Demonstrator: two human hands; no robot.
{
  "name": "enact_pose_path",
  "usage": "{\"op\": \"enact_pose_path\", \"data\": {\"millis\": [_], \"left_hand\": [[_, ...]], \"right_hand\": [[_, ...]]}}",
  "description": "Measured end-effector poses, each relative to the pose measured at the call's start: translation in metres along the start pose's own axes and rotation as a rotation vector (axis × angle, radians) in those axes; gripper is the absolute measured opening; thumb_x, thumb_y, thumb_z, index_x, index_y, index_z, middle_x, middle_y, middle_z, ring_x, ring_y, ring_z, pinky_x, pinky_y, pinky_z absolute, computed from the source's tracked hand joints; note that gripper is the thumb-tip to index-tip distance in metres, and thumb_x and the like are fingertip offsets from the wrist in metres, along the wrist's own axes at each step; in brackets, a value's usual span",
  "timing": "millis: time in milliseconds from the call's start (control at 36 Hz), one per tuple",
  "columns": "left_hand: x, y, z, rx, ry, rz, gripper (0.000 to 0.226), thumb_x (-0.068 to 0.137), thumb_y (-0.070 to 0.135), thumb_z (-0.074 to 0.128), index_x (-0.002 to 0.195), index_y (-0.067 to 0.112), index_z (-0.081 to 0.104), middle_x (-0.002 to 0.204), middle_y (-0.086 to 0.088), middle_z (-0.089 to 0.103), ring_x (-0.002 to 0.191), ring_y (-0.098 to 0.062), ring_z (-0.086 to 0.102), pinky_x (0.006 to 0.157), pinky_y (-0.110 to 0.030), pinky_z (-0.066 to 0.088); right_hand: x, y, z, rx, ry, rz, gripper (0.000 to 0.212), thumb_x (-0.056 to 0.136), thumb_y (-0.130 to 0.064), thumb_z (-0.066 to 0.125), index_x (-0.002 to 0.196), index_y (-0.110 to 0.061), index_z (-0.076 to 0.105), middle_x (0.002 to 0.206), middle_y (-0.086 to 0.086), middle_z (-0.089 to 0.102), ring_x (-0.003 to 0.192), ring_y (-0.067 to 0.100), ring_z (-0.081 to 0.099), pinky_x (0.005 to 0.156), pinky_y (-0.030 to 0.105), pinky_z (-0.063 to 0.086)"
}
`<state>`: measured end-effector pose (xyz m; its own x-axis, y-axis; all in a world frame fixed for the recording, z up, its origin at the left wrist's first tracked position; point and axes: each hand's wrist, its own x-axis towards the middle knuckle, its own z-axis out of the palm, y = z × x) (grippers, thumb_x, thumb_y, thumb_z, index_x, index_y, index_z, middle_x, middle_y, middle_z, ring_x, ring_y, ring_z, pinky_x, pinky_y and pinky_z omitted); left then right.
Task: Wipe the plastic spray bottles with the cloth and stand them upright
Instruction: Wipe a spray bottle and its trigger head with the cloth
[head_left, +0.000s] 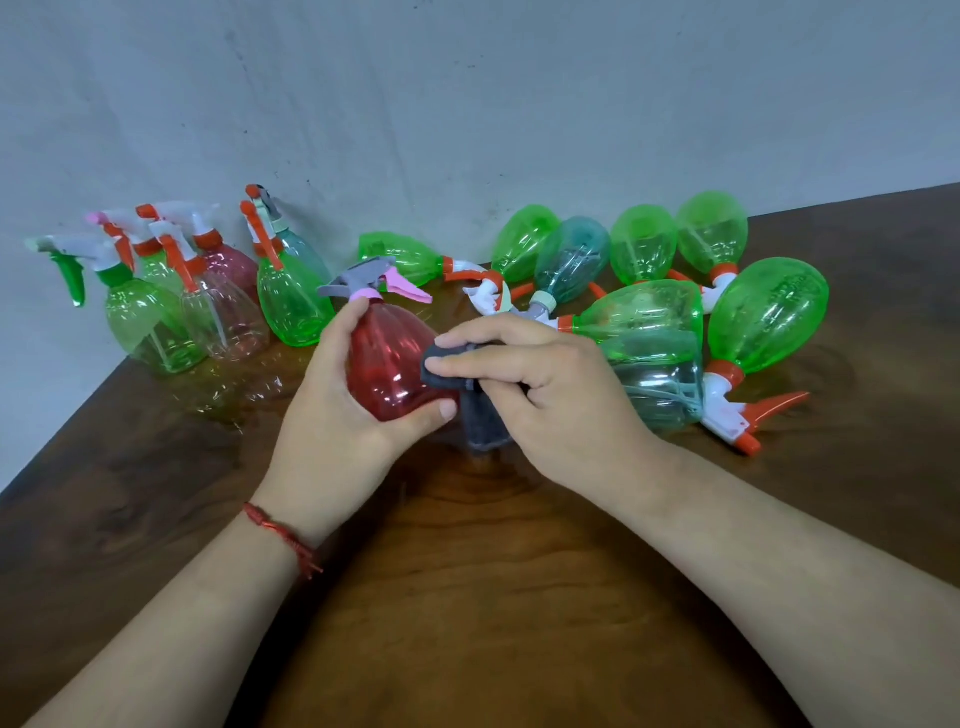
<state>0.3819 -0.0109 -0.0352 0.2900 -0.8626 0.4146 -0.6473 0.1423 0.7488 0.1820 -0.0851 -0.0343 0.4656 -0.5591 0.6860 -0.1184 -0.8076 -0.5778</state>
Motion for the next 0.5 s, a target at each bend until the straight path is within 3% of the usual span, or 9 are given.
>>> {"op": "enact_pose_path", "data": {"millis": [361, 500], "left_hand": [[-0.011, 0.01, 0.01, -0.125, -0.238, 0.149, 0.114, 0.069, 0.03, 0.103, 0.162, 0.035, 0.036, 0.16, 0.008, 0.048, 0.147, -0.018, 0.051, 0.12, -0.049, 0.045], [-0.015, 0.018, 0.004, -0.23, -0.317, 0.186, 0.108, 0.073, 0.014, 0.097, 0.16, 0.025, 0.033, 0.154, 0.007, 0.052, 0.141, -0.022, 0.058, 0.115, -0.049, 0.051]], "right_hand": [[0.009, 0.01, -0.003, 0.223, 0.113, 0.258, 0.042, 0.103, 0.006, 0.056, 0.12, -0.023, 0.081, 0.125, -0.013, 0.073, 0.122, 0.002, 0.066, 0.109, 0.021, 0.05], [0.012, 0.01, -0.009, 0.251, 0.161, 0.268, 0.043, 0.103, 0.007, 0.055, 0.122, -0.021, 0.081, 0.125, -0.01, 0.075, 0.124, 0.008, 0.067, 0.111, 0.034, 0.052]]}}
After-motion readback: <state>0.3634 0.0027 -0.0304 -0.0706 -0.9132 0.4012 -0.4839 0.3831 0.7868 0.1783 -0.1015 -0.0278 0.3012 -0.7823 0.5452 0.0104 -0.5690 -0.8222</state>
